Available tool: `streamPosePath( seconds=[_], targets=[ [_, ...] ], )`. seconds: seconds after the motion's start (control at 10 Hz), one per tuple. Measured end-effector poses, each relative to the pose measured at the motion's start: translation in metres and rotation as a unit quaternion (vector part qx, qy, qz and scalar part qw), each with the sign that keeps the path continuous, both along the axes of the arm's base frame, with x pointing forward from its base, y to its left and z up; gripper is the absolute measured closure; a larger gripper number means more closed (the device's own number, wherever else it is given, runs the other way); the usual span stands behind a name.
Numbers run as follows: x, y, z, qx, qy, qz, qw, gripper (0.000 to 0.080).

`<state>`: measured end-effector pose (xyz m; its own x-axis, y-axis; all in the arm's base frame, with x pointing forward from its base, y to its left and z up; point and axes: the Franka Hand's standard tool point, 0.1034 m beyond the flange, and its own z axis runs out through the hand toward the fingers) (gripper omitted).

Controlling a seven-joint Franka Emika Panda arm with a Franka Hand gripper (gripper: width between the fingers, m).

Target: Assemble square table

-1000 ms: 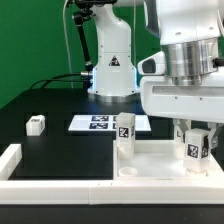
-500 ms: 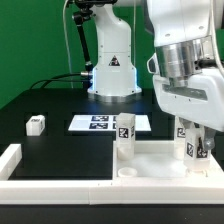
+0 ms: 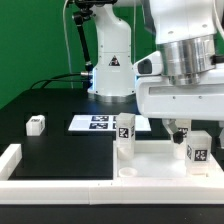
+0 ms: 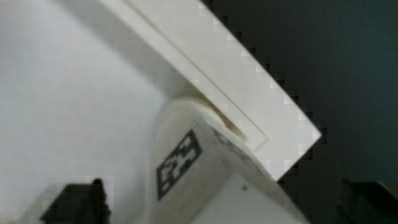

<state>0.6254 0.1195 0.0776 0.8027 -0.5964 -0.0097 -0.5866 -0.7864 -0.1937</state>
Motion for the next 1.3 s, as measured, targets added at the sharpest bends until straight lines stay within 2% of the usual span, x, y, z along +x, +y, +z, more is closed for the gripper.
streamPosePath(
  seconds=[0.3,0.5,0.6,0.7,0.8,0.9,1.0,1.1,1.3],
  targets=[
    [-0.0001,-0.002,-0.0004,-0.013,-0.018,0.113,0.993,0.015],
    [0.002,-0.0011,0.0,-0.063,-0.036,0.309,0.948,0.015],
    [0.0041,0.0014,-0.0013,-0.077,-0.043,0.383,0.92,0.015],
    [0.0038,0.0013,-0.0016,-0.075,-0.043,0.374,0.924,0.015],
    [0.0036,0.0014,-0.0018,-0.074,-0.041,0.364,0.927,0.0265],
    [0.0036,0.0011,-0.0018,-0.074,-0.041,0.365,0.927,0.0432],
    [0.004,0.0005,-0.0016,-0.072,-0.039,0.34,0.937,0.0432],
    [0.004,-0.0013,-0.002,-0.07,-0.035,0.312,0.947,0.0508],
    [0.0044,-0.0032,-0.0018,-0.06,-0.025,0.219,0.973,0.0508]
  ],
)
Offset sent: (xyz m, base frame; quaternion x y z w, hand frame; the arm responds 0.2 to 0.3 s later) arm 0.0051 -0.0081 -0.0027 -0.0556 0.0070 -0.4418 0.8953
